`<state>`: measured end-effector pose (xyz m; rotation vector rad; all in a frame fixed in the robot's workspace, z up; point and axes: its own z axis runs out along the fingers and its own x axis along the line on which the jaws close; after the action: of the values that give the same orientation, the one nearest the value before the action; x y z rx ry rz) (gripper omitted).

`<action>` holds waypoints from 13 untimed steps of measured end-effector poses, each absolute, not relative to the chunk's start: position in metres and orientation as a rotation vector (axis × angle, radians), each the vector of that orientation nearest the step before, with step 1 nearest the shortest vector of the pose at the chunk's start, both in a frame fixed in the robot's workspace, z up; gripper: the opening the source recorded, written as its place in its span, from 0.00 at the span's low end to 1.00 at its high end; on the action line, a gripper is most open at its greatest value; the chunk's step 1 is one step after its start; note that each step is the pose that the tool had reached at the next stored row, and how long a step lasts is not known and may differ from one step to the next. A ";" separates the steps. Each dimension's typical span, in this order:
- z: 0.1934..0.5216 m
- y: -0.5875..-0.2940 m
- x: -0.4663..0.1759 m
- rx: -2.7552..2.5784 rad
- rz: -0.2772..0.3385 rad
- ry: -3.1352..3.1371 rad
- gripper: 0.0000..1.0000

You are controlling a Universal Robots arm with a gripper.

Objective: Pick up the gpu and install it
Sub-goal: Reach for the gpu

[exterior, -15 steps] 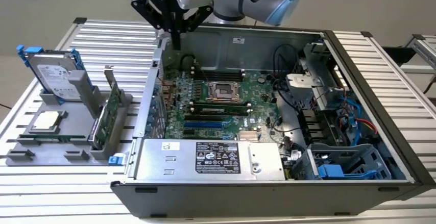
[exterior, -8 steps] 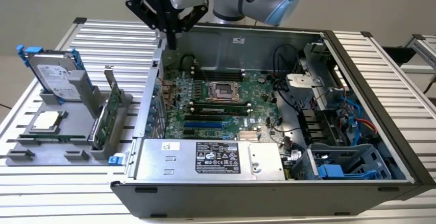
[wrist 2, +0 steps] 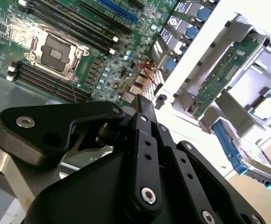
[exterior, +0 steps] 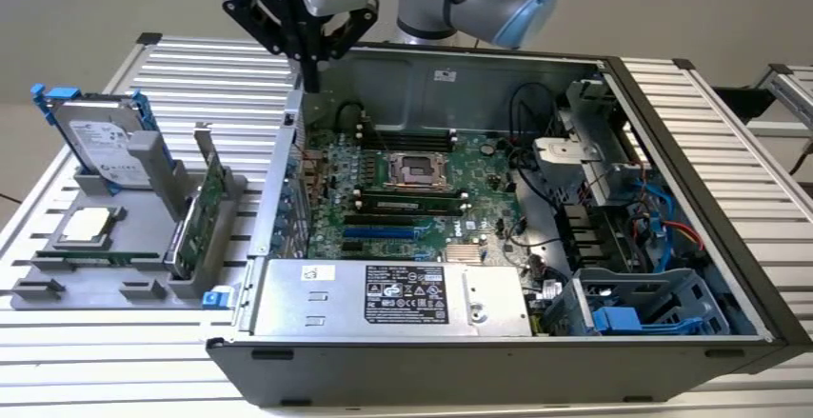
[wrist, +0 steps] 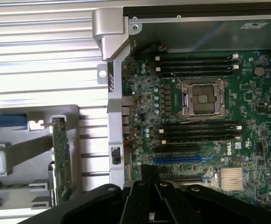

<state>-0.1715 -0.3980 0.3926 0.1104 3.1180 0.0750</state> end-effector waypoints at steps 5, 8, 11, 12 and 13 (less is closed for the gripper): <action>0.393 -0.398 -0.177 0.110 0.075 3.118 0.00; 0.393 -0.398 -0.180 0.110 0.075 3.118 0.00; 0.393 -0.398 -0.184 0.110 0.075 3.118 0.00; 0.393 -0.398 -0.185 0.110 0.075 3.118 0.00; 0.393 -0.398 -0.186 0.110 0.075 3.118 0.00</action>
<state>-0.1861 -0.3980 0.3926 0.1104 3.1180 0.0751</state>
